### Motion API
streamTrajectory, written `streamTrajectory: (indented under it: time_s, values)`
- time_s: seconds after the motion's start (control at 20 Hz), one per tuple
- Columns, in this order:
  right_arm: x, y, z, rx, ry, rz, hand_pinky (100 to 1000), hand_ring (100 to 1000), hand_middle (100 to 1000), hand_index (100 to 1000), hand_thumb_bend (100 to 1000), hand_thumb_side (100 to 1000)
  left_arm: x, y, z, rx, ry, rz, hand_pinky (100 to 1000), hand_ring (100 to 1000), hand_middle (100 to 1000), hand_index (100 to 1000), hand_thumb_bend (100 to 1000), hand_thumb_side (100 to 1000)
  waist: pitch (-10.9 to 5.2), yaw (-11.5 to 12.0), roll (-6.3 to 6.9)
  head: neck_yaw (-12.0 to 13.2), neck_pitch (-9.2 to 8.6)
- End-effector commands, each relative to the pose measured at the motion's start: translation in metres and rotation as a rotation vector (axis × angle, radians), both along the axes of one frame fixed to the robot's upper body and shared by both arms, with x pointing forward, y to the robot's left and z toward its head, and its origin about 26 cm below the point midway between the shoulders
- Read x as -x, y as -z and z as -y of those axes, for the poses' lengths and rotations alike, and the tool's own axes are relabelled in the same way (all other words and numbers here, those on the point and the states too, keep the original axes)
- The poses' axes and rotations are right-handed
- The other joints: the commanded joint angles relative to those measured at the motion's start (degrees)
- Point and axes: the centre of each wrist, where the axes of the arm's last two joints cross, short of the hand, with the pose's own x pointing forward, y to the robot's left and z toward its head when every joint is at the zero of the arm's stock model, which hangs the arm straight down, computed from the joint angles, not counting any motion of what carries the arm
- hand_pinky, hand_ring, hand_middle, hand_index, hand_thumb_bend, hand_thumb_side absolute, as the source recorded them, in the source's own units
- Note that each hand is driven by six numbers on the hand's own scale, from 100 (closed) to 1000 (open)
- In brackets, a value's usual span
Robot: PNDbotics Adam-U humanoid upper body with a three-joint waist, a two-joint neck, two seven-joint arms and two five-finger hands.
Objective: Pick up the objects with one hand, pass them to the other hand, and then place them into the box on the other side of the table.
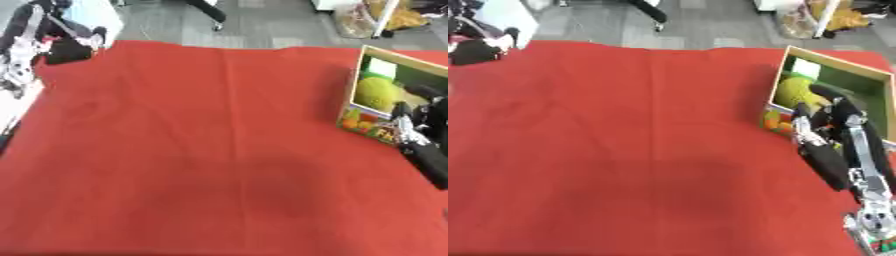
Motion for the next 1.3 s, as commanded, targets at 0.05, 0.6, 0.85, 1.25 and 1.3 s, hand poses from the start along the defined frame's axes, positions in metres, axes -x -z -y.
streamTrajectory:
  time_s: [0.05, 0.6, 0.85, 1.25, 1.3]
  values:
    - [-0.001, -0.019, -0.01, 0.109, -0.082, 0.115, 353, 470, 343, 876, 100, 446, 0.027, -0.022, 0.017, 0.016, 0.166, 0.018, 785, 506, 485, 630, 100, 348, -2.05, 0.2, 0.93, -0.5, 0.6]
    - [-0.002, -0.052, -0.064, 0.397, -0.399, 0.255, 353, 465, 336, 919, 100, 406, 0.044, 0.012, 0.061, -0.068, 0.636, -0.272, 789, 517, 494, 644, 113, 427, -2.62, 1.6, 1.49, -2.3, 1.12]
    - [0.001, -0.057, -0.078, 0.461, -0.49, 0.243, 347, 463, 325, 947, 100, 456, 0.045, 0.017, 0.076, -0.171, 0.727, -0.359, 787, 522, 498, 649, 164, 417, -2.55, 1.8, 1.52, -2.6, 1.12]
    - [0.004, -0.062, -0.092, 0.533, -0.542, 0.296, 347, 459, 317, 970, 184, 433, 0.046, 0.018, 0.091, -0.216, 0.802, -0.405, 790, 524, 496, 649, 174, 426, -2.24, 1.9, 1.53, -2.7, 1.12]
    - [0.004, -0.062, -0.092, 0.538, -0.546, 0.299, 348, 459, 316, 972, 189, 431, 0.046, 0.018, 0.092, -0.214, 0.808, -0.409, 790, 524, 496, 648, 173, 427, -2.22, 1.9, 1.52, -2.7, 1.12]
